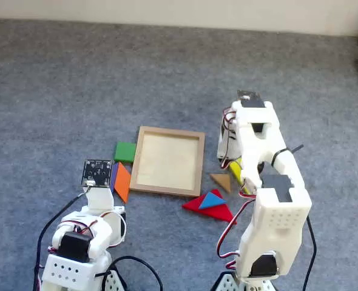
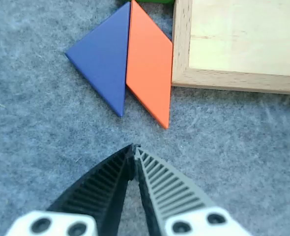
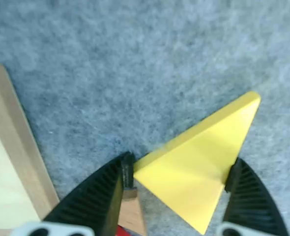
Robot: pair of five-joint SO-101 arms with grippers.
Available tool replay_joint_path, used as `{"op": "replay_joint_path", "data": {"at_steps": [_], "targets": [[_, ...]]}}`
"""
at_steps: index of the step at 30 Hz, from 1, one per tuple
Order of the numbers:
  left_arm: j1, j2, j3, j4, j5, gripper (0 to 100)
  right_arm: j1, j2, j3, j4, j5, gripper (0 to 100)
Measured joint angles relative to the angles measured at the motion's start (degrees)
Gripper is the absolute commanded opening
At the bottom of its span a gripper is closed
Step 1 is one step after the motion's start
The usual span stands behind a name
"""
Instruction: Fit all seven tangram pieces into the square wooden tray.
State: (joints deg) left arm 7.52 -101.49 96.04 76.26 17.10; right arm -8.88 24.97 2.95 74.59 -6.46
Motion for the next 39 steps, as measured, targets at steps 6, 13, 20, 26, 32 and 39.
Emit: {"op": "replay_joint_path", "data": {"at_steps": [6,13,20,26,32,39], "targets": [[0.0,0.0,0.0,0.0,0.0,1,0.3,0.0,0.0,0.1,1.9,20.9],[0.0,0.0,0.0,0.0,0.0,1,0.3,-0.1,0.1,0.2,2.3,20.6],[0.0,0.0,0.0,0.0,0.0,1,0.3,-5.5,0.4,0.2,2.3,20.6],[0.0,0.0,0.0,0.0,0.0,1,0.3,-6.6,0.4,0.2,2.3,20.6],[0.0,0.0,0.0,0.0,0.0,1,-4.5,-6.6,-0.3,3.6,2.3,20.6],[0.0,0.0,0.0,0.0,0.0,1,-12.5,-6.6,-8.1,8.3,2.4,20.6]]}}
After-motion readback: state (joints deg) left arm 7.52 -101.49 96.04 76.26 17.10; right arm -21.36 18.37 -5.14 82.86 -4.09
